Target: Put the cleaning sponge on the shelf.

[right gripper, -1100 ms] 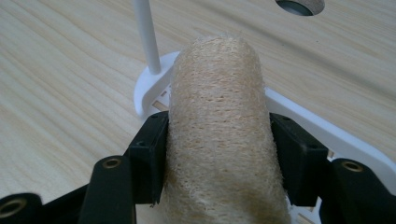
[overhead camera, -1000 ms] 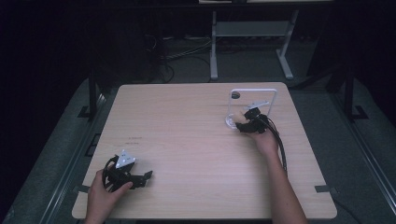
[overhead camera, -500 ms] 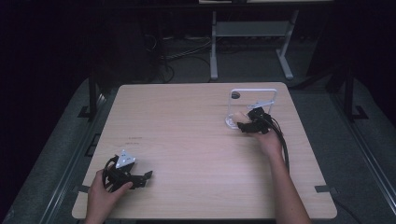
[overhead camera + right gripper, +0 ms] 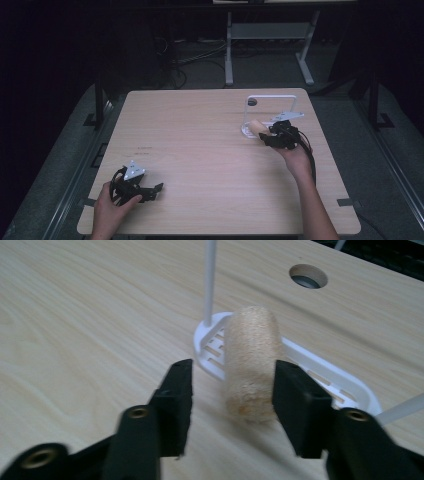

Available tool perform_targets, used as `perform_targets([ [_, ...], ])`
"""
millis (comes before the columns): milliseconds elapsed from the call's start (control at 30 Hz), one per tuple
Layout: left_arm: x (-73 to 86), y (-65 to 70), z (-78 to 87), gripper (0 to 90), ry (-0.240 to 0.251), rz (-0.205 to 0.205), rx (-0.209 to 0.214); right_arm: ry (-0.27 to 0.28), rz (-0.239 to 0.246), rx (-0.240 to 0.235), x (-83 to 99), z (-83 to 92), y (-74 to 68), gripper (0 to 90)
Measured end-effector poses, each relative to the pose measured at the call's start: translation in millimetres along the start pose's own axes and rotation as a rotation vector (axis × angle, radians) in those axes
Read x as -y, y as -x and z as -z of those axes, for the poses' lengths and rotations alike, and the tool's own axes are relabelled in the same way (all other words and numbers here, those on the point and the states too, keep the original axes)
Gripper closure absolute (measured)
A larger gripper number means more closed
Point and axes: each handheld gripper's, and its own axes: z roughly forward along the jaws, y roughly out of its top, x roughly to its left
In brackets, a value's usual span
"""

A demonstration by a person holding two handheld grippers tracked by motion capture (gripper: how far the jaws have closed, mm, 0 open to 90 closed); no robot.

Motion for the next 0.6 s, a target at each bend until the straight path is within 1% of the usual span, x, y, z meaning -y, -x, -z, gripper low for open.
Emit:
perform_targets([
  [33, 0.0, 0.0, 0.0, 12.8, 0.0, 0.0, 0.0, -0.002, 0.001, -0.012, 0.9, 0.6, -1.6, 60.2],
  [67, 0.0, 0.0, 0.0, 12.8, 0.0, 0.0, 0.0, -0.005, 0.005, -0.017, 1.8, 0.9, -2.9, 65.1],
  [133, 0.0, 0.0, 0.0, 12.8, 0.0, 0.0, 0.0, -0.011, -0.002, -0.04, 3.8, 0.4, -5.3, 72.8],
  [167, 0.0, 0.0, 0.0, 12.8, 0.0, 0.0, 0.0, -0.016, -0.005, -0.048, 5.0, -0.6, -6.4, 78.3],
  [267, 0.0, 0.0, 0.0, 12.8, 0.0, 0.0, 0.0, -0.034, 0.003, -0.065, 8.3, -6.5, -8.2, 89.7],
  [300, 0.0, 0.0, 0.0, 12.8, 0.0, 0.0, 0.0, -0.04, 0.004, -0.066, 9.5, -9.4, -8.8, 89.8],
  [433, 0.0, 0.0, -0.1, 12.8, 0.001, 0.001, 0.0, -0.069, 0.026, -0.048, 13.9, -22.2, -12.5, 89.8],
  [500, 0.0, 0.0, 0.0, 12.8, 0.0, 0.0, 0.0, -0.083, 0.028, -0.043, 15.7, -27.8, -13.0, 89.8],
  [600, 0.0, 0.0, 0.0, 12.8, 0.001, 0.001, 0.0, -0.092, 0.018, -0.048, 18.3, -33.6, -11.6, 89.7],
])
